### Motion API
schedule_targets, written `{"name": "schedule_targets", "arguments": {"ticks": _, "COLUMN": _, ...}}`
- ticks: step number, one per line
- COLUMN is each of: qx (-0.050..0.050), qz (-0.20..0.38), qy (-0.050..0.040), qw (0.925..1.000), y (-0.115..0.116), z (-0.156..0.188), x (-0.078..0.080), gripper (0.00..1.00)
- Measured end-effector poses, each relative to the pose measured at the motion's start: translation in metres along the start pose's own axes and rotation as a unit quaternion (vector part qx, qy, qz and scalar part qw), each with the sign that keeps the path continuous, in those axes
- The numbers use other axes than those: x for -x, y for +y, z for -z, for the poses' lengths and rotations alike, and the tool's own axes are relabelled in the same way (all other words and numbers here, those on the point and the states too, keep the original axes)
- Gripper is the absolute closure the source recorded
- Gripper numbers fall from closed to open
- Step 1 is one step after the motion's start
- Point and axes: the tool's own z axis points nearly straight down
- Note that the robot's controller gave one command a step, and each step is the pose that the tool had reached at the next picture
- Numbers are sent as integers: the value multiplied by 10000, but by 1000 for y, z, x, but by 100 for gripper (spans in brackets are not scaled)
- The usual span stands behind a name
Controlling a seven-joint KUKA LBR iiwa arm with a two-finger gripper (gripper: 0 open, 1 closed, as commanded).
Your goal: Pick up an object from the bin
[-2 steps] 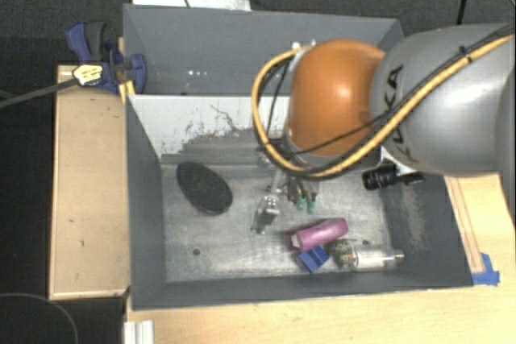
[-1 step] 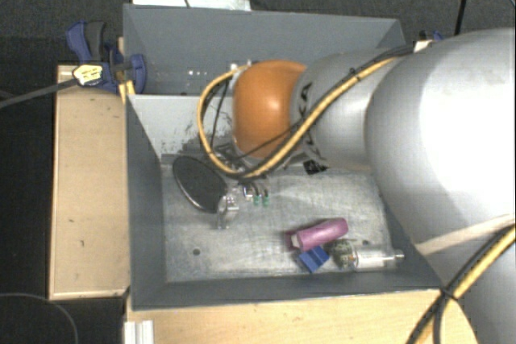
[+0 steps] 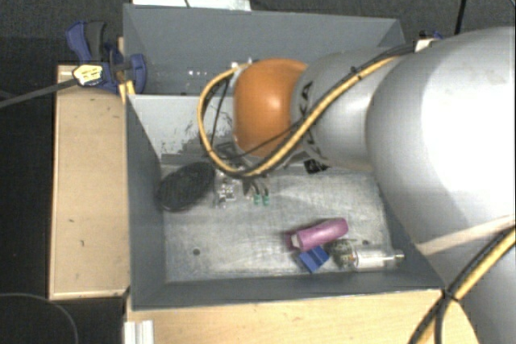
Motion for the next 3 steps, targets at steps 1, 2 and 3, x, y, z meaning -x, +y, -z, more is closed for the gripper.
{"name": "schedule_targets", "arguments": {"ticks": 1, "qx": 4, "qz": 22, "qy": -33, "qw": 10000, "y": 0, "z": 56, "x": 2, "gripper": 100}}
{"name": "schedule_targets", "arguments": {"ticks": 2, "qx": -12, "qz": 194, "qy": 12, "qw": 9998, "y": -6, "z": 32, "x": 9, "gripper": 100}}
{"name": "schedule_targets", "arguments": {"ticks": 3, "qx": -25, "qz": 675, "qy": -3, "qw": 9977, "y": -93, "z": 88, "x": -35, "gripper": 100}}
